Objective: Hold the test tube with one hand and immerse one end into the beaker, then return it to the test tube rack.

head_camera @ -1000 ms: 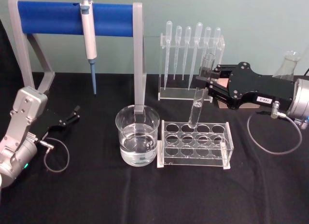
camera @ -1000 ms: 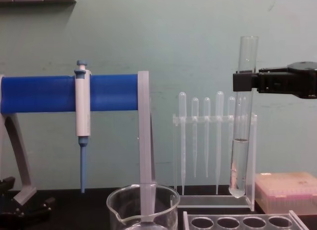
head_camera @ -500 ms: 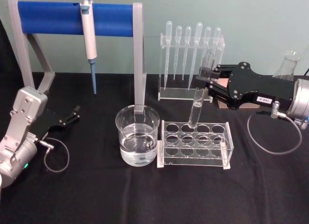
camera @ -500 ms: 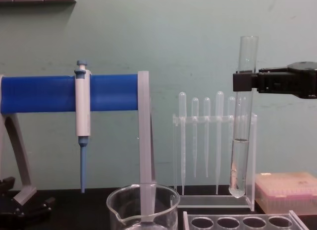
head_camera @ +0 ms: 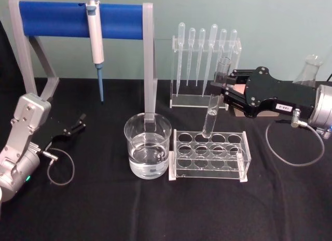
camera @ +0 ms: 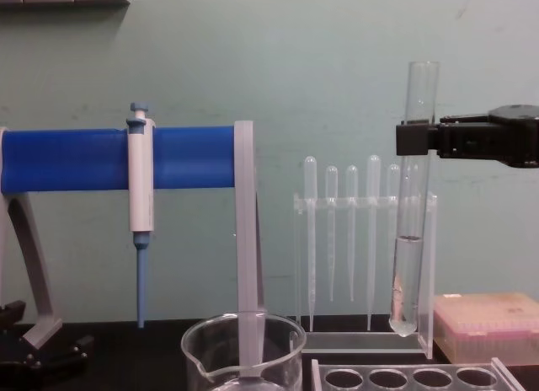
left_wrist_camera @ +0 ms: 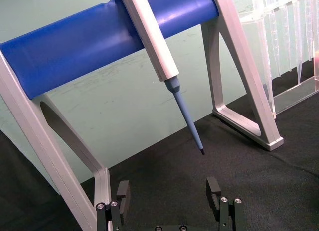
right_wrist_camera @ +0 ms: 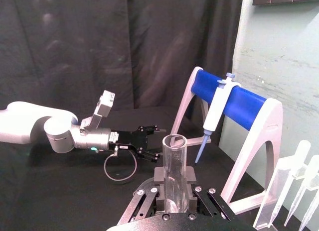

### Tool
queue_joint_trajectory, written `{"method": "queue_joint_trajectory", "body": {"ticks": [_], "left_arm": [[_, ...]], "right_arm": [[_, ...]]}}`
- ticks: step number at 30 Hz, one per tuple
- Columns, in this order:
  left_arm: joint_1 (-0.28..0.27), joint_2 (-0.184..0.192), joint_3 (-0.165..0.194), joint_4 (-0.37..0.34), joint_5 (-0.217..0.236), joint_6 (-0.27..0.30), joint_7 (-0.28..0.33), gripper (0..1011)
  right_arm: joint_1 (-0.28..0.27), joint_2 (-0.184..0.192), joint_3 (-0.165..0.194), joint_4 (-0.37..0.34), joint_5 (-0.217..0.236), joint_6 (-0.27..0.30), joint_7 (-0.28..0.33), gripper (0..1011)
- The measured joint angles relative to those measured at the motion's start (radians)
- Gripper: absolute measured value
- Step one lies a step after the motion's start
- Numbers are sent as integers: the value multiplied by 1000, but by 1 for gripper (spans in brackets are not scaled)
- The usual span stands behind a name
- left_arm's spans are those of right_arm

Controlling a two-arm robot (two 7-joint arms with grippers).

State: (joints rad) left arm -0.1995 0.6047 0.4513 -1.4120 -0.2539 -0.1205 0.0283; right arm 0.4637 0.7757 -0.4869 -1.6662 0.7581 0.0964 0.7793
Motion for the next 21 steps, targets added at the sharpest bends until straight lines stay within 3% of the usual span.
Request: {"method": "queue_joint_trajectory", "body": {"ticks": [21], "left_arm": [[0,0,0,0,0,0,0,1000]], "right_arm": [[0,0,0,0,0,0,0,241]]}}
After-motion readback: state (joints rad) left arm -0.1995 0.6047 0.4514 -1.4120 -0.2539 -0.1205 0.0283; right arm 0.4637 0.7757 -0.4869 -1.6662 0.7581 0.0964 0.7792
